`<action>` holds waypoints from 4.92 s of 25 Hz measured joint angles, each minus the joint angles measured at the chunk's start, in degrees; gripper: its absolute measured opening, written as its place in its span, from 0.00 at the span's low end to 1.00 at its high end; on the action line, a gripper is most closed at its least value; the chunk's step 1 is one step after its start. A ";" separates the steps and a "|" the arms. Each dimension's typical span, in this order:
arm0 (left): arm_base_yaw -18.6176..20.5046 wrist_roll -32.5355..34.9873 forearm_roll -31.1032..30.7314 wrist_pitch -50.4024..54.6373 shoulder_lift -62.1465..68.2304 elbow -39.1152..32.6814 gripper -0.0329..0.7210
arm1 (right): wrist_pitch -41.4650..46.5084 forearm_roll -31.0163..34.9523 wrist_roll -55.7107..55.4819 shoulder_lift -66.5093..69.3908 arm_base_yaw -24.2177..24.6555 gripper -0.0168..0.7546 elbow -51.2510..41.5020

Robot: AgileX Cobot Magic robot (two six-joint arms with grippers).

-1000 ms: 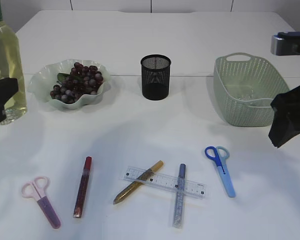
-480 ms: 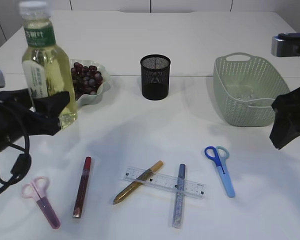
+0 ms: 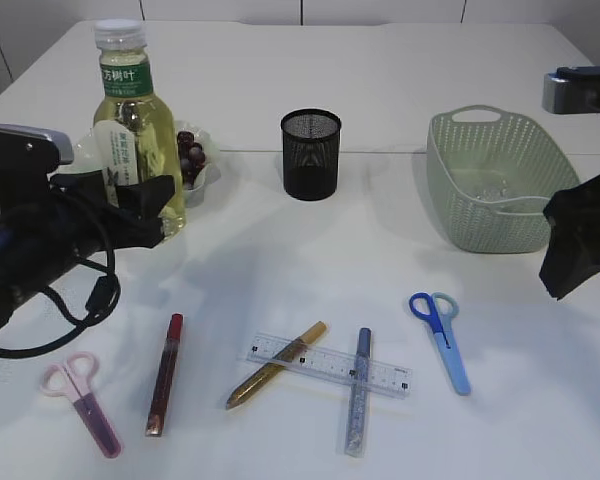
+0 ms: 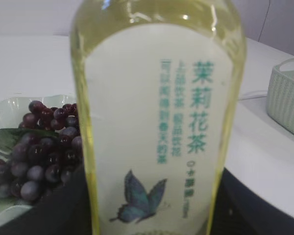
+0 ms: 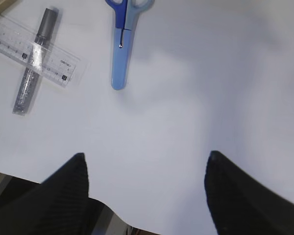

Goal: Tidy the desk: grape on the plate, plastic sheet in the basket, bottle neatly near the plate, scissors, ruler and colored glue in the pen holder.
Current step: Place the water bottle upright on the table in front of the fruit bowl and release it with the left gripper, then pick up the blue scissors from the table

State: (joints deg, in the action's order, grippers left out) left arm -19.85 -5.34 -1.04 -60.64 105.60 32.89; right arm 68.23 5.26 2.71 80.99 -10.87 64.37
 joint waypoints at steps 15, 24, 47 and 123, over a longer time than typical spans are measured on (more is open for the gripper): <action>1.10 -0.10 -3.74 -0.22 14.37 12.65 0.60 | -0.11 0.00 0.00 0.00 0.00 0.77 0.00; 1.10 -0.10 -3.74 -0.10 20.42 16.75 0.60 | -0.35 0.00 0.00 0.00 0.00 0.77 0.00; 1.10 -0.10 -2.48 -4.21 24.69 18.17 0.72 | -1.20 0.10 -0.02 0.00 0.00 0.77 0.00; 1.10 -0.10 3.79 90.96 -33.44 16.14 0.79 | -3.35 9.96 2.08 0.24 0.00 0.77 0.00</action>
State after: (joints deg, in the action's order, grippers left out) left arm -18.75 -5.44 2.76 30.32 72.16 49.03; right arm 64.87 15.22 4.79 81.23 -10.87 64.37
